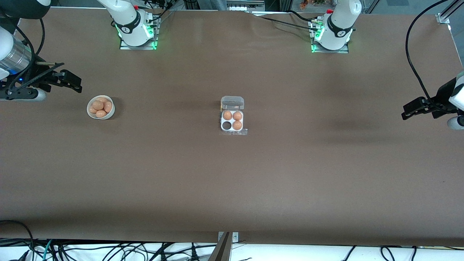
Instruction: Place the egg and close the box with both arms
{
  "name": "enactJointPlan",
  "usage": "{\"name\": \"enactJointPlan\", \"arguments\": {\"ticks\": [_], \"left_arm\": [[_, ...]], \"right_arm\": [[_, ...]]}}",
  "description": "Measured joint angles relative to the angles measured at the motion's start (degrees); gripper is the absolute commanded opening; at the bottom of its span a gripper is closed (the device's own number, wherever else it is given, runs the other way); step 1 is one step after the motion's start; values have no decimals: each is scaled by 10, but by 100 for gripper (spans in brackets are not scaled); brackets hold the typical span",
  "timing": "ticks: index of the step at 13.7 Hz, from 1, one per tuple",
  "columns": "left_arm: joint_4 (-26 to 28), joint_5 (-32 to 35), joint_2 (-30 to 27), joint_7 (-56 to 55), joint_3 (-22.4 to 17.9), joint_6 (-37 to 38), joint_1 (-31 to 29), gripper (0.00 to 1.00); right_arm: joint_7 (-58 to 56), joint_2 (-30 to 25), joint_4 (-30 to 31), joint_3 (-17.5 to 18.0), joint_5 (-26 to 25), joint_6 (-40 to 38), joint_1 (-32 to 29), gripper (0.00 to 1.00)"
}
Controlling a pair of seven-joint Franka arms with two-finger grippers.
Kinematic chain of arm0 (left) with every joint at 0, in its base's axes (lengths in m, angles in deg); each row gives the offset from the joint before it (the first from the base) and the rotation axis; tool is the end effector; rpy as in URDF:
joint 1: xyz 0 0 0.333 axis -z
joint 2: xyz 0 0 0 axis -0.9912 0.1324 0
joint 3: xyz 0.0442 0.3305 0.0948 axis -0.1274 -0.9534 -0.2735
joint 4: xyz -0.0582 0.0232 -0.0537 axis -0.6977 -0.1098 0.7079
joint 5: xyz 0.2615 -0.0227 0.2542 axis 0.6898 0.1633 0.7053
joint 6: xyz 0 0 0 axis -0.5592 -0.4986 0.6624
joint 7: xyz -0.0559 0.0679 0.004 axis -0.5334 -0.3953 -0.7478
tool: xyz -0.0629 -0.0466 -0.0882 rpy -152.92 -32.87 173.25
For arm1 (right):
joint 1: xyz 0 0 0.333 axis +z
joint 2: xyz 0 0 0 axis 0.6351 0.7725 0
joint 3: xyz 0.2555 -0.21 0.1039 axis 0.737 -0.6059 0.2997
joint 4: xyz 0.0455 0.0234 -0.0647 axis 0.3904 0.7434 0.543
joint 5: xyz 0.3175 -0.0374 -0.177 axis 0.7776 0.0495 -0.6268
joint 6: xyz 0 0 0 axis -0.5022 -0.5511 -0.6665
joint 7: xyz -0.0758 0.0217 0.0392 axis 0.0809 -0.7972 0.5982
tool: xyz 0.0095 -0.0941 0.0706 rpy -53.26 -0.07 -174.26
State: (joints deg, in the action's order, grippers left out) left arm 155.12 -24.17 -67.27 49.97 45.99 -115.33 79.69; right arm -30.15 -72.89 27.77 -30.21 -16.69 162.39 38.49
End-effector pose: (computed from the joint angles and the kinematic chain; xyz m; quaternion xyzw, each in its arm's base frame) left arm 0.5763 0.0401 0.5843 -0.9990 -0.0445 -0.0105 0.0000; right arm 0.5232 0.0286 0.5976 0.9993 0.0020 -0.0308 0.0202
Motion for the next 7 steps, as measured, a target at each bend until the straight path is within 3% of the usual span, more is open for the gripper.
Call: {"name": "enactJointPlan", "arguments": {"ticks": [7], "left_arm": [[0,0,3,0,0,0,-2,100]], "right_arm": [[0,0,1,0,0,-4,0,100]]}}
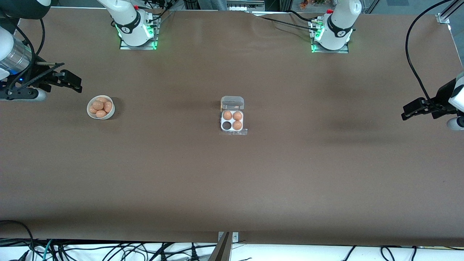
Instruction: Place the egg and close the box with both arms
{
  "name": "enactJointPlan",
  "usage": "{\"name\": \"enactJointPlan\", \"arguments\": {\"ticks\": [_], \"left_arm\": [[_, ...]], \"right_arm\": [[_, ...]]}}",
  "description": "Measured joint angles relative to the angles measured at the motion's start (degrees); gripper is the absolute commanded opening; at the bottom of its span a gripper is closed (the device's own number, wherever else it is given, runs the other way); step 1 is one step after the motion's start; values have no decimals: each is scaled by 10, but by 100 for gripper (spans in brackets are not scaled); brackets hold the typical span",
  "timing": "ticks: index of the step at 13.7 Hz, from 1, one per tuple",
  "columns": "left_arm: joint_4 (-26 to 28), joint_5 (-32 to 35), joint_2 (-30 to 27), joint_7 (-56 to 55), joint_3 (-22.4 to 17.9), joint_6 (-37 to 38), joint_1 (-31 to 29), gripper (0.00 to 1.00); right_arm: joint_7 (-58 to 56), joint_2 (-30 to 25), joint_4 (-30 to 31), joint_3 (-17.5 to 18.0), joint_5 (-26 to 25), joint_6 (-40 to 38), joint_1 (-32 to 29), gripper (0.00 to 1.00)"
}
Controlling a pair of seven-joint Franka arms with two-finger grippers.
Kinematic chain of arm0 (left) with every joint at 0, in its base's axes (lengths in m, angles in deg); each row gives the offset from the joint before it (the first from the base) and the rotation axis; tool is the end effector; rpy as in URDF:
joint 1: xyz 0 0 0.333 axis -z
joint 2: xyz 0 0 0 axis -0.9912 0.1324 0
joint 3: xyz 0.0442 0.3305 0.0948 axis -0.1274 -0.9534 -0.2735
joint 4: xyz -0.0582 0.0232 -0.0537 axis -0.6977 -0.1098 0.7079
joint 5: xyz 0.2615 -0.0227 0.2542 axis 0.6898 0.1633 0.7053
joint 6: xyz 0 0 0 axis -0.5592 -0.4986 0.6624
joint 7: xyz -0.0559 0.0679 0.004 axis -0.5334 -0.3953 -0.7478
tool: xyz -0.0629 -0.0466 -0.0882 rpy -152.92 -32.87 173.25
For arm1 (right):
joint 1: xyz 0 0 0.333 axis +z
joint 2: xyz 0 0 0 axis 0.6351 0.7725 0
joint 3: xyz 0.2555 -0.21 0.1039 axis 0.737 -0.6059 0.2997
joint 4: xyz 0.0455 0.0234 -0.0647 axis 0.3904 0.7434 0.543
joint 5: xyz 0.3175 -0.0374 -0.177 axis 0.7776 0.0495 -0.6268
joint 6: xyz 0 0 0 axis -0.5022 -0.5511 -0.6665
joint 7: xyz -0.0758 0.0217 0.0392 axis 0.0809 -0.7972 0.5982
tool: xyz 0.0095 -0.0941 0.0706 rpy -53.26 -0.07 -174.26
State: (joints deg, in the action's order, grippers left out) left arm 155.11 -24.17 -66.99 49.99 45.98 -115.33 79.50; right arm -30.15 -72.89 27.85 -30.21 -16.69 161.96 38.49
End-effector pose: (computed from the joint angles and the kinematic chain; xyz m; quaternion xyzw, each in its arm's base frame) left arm 0.5774 0.0422 0.5816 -0.9989 -0.0461 -0.0082 0.0000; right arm 0.5222 0.0285 0.5964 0.9992 0.0020 -0.0352 0.0205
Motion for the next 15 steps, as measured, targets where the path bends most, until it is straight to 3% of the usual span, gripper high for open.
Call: {"name": "enactJointPlan", "arguments": {"ticks": [15], "left_arm": [[0,0,2,0,0,0,-1,100]], "right_arm": [[1,6,23,-12,0,6,-3,100]]}}
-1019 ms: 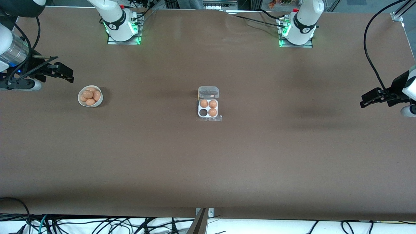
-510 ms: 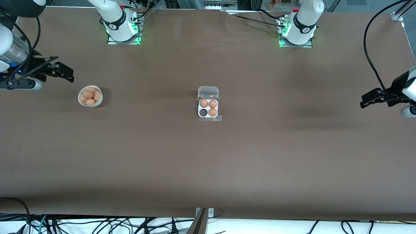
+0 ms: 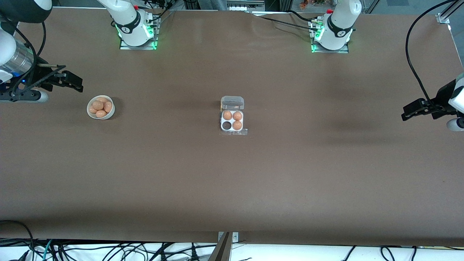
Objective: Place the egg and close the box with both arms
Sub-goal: 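Move the right gripper down over the white bowl of eggs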
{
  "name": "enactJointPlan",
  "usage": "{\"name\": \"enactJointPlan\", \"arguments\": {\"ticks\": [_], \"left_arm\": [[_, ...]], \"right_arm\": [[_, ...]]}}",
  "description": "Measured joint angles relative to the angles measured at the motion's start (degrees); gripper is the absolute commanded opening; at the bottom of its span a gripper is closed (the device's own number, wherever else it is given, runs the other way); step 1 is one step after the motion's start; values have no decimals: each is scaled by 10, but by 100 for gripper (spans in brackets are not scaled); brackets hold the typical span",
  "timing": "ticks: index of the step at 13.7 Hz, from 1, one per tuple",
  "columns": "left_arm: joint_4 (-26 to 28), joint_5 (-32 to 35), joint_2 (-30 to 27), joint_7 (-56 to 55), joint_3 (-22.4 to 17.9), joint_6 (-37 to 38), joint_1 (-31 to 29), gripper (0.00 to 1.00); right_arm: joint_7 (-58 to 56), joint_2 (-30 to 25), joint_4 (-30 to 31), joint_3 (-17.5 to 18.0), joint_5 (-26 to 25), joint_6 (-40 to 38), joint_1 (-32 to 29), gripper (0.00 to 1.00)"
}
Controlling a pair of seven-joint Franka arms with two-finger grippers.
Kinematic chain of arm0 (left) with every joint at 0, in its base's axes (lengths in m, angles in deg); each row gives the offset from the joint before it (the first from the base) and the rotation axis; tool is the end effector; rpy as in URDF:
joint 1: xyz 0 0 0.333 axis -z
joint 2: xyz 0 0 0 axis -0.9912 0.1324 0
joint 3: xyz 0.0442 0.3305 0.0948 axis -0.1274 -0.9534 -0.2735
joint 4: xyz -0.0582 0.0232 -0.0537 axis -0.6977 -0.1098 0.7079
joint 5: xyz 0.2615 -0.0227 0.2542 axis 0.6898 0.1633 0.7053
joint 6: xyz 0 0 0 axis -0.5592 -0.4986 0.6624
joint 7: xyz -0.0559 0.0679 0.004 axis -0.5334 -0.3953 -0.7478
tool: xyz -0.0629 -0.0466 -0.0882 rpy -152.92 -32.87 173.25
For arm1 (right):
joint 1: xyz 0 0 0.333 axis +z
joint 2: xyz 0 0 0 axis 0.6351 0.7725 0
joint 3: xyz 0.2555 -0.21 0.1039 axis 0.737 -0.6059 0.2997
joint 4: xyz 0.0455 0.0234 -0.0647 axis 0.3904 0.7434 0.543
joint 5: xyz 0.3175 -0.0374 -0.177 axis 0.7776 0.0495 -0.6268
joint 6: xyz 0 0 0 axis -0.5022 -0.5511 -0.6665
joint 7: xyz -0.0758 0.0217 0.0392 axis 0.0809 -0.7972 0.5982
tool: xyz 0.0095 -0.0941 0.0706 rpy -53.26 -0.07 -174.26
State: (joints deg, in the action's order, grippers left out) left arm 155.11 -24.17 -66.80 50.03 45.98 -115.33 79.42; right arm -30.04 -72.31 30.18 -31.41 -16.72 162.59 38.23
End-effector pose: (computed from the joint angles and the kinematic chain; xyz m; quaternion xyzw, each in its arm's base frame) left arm 0.5782 0.0430 0.5797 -0.9989 -0.0465 -0.0065 0.0000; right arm 0.5229 0.0150 0.5740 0.9982 -0.0111 -0.0553 0.0209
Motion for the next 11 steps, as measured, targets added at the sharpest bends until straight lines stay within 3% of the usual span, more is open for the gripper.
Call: {"name": "enactJointPlan", "arguments": {"ticks": [4,9,11], "left_arm": [[0,0,0,0,0,0,0,100],[0,0,0,0,0,0,0,100],[0,0,0,0,0,0,0,100]], "right_arm": [[-2,26,93,-24,-9,99,-3,100],[-2,42,263,-50,-27,301,-3,100],[-2,42,306,-51,-51,331,-3,100]]}}
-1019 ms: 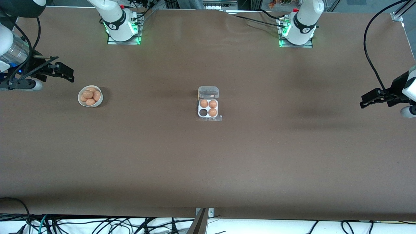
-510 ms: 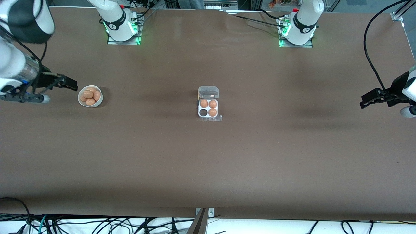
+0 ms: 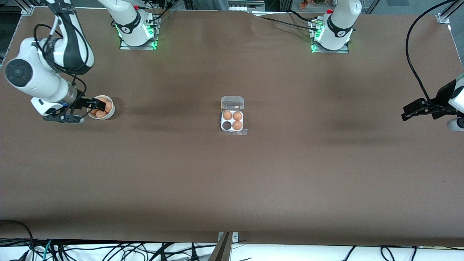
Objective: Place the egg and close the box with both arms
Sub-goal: 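Move the right gripper down over the white bowl of eggs, then close the right gripper on one brown egg and lift it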
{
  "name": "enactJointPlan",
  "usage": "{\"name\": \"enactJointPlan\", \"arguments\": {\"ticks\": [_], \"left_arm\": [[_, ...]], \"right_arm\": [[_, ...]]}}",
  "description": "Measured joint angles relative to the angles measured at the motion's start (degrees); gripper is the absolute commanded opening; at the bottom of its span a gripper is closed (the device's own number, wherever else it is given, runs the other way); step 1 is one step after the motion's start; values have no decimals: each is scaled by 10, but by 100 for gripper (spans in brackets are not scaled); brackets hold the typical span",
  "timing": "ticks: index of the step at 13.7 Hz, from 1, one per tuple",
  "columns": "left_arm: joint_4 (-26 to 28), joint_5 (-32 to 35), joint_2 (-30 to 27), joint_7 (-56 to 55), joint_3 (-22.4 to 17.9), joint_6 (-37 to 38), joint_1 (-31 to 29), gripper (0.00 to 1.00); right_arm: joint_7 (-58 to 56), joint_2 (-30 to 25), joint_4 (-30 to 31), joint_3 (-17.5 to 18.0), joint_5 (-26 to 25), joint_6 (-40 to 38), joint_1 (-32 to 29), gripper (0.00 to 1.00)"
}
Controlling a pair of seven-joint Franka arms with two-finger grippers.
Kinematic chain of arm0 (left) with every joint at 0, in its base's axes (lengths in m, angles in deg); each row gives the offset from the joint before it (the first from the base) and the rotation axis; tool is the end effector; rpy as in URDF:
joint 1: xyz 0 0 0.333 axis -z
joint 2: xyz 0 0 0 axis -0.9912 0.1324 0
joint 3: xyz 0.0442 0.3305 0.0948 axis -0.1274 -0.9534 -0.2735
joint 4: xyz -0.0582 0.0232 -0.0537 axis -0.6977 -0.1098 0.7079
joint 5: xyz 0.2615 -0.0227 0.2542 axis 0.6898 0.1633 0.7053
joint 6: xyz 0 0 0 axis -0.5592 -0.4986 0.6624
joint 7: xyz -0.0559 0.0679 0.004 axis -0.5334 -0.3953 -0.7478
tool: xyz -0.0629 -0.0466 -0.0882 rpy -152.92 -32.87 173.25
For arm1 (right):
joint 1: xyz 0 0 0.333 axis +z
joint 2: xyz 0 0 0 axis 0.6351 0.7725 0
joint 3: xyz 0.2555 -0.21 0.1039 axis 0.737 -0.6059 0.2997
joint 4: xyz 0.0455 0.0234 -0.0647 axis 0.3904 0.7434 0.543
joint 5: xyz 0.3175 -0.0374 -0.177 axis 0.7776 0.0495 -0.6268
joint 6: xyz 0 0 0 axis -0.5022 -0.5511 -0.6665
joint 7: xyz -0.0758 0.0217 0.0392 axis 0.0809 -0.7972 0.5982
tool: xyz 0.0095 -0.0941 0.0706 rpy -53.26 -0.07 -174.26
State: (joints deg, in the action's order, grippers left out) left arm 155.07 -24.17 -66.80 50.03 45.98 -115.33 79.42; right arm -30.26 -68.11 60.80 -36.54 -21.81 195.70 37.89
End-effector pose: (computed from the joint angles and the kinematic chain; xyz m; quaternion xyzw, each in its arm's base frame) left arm 0.5782 0.0431 0.5800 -0.9989 -0.0465 -0.0068 0.0001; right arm 0.4906 -0.0342 0.3528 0.9961 -0.0182 -0.0711 0.0491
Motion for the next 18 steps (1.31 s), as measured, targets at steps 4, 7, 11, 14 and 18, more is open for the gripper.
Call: {"name": "enactJointPlan", "arguments": {"ticks": [4,7,11,14,18], "left_arm": [[0,0,0,0,0,0,0,100],[0,0,0,0,0,0,0,100],[0,0,0,0,0,0,0,100],[0,0,0,0,0,0,0,100],[0,0,0,0,0,0,0,100]], "right_arm": [[0,17,30,-13,-48,14,0,100],[0,48,31,-21,-68,18,0,100],[0,72,31,-29,-73,27,0,99],[0,74,31,-29,-73,28,0,89],[0,79,30,-29,-74,28,0,80]]}}
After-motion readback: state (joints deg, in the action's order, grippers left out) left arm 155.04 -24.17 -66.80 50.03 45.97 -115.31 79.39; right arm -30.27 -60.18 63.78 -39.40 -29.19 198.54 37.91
